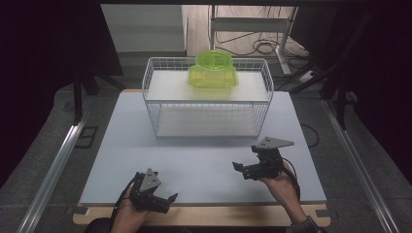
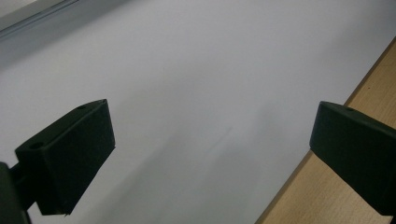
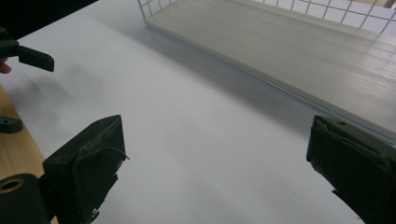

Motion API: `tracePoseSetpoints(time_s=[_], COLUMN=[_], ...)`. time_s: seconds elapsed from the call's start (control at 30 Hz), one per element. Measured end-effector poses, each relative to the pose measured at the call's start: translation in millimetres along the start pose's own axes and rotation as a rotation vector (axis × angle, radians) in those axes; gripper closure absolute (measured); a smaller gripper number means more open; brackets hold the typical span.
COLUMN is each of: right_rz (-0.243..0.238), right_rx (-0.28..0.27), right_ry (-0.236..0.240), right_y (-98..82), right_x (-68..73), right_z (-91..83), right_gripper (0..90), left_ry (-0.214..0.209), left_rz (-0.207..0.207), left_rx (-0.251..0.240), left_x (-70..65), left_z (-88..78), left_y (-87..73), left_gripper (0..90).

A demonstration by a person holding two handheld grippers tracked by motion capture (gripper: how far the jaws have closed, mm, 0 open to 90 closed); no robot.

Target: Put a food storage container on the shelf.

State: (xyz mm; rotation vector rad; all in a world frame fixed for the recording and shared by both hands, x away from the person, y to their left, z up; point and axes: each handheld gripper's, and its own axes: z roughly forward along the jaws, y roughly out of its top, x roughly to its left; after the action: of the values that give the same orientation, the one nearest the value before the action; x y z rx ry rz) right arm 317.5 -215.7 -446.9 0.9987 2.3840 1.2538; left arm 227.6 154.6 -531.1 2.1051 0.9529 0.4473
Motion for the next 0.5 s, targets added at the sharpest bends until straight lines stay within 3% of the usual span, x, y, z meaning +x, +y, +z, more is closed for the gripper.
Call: tracePoseSetpoints(time_s=[0.5], right_rz=[0.009], right_rx=[0.018], right_ry=[-0.043], right_y=[-27.6], right_x=[-6.8], right_z=[-11.2], right_gripper=[4.8], left_ry=[0.010], left_rz=[0.003], left_rx=[0.011], left_x=[-0.7], left_z=[1.8], left_y=[-0.6], left_gripper=[0.0])
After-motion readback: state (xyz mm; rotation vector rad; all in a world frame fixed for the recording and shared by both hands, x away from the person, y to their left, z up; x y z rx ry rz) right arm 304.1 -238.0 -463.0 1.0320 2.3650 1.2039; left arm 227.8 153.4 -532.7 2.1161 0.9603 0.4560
